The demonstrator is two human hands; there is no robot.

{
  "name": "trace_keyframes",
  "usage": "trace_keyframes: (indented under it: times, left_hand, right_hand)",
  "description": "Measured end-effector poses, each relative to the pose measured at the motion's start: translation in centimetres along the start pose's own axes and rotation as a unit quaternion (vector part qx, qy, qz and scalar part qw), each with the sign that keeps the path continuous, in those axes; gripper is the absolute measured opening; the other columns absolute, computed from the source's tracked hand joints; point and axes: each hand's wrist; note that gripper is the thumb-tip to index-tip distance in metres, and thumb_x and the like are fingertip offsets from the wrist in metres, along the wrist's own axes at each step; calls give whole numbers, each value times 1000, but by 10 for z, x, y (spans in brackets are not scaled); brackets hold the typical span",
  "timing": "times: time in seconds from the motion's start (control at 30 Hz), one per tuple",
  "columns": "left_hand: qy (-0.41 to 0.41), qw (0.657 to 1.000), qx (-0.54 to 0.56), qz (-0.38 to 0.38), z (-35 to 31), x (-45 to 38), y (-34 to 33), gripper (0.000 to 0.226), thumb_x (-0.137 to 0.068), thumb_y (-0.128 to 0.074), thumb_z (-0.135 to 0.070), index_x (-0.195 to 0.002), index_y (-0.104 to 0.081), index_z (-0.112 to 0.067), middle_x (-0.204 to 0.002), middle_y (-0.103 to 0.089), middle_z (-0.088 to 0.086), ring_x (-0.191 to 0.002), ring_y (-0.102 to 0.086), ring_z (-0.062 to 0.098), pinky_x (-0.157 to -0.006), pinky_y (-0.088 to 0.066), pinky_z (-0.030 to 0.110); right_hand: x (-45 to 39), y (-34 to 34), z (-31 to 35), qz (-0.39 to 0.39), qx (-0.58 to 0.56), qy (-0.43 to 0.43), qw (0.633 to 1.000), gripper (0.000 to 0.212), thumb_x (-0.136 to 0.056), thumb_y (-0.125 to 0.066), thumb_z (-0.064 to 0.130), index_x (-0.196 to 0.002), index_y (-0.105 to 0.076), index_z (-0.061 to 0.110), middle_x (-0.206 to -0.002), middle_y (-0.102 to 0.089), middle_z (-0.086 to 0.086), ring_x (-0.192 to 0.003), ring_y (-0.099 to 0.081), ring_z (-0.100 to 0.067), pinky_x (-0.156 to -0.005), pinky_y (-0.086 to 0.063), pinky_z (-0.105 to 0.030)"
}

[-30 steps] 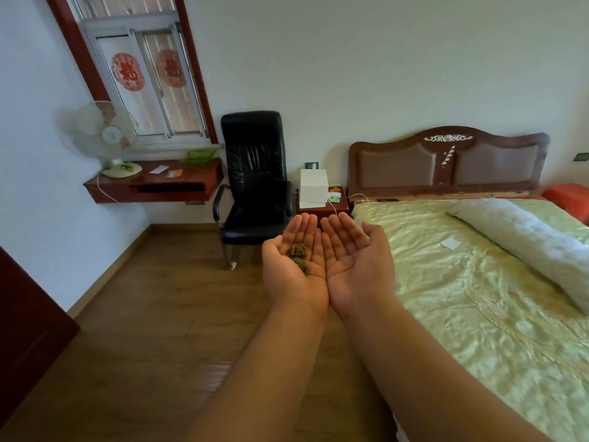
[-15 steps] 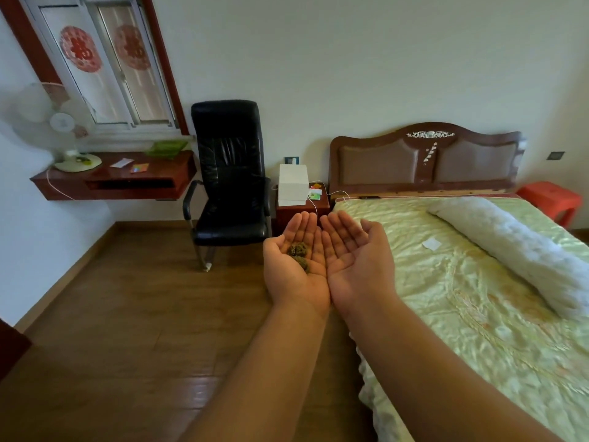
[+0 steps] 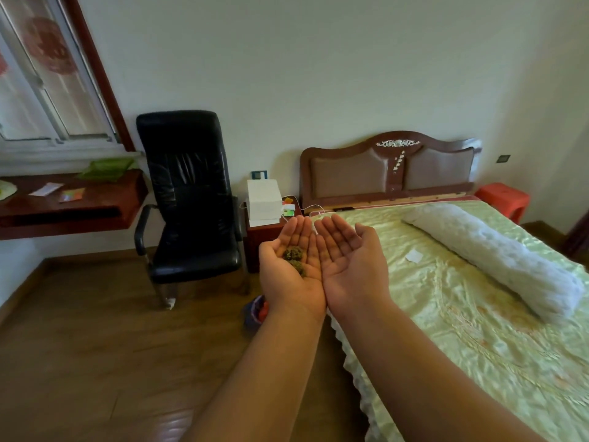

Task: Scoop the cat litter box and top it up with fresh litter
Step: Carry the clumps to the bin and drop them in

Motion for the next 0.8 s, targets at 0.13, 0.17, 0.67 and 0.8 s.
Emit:
trace_keyframes:
  times: [0.13, 0.17, 0.67, 0.8]
  left_hand:
    - [12, 1000, -14, 6, -29, -51, -4, 42, -103, -38, -21, -119, -71, -2, -113, -75, 15, -106, -73, 28, -104, -52, 40]
    - [14, 1000, -17, 4, -34, -63, -4, 42, -103, -38, -21, -119, -71, -2, -113, -75, 15, -106, -73, 28, -104, -52, 40]
    - [-41, 998, -28, -38, -40, -263, -30, 40, -103, -38, -19, -117, -71, 0, -113, -75, 16, -107, -73, 28, -108, -50, 42]
    - [-67, 997, -21, -37, -28, -322, -53, 41, -104, -38, -20, -118, -71, 0, -115, -75, 15, -110, -72, 28, -109, -48, 42]
  right_hand:
    - [-37, -28, -29, -3, -13, 5, 1000, 35, -100, -50, 23, -116, -72, 1, -111, -76, -17, -103, -75, -27, -104, -52, -39]
    - [-47, -33, -36, -4, -15, 5, 1000, 35, -100, -50, 23, -117, -71, 1, -112, -76, -17, -104, -74, -27, -105, -52, -39]
    - [-249, -81, -81, 3, 14, -59, 998, 38, -104, -49, 29, -119, -71, 2, -115, -75, -16, -106, -74, -26, -101, -54, -38]
    - [-316, -99, -73, 25, 32, -97, 995, 38, -103, -50, 30, -119, -71, 3, -114, -75, -15, -103, -75, -24, -92, -56, -34]
Point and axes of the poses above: each hand's wrist, its own x-axis away from the middle knuckle, its own y-axis out of the back of the hand, z = x × y
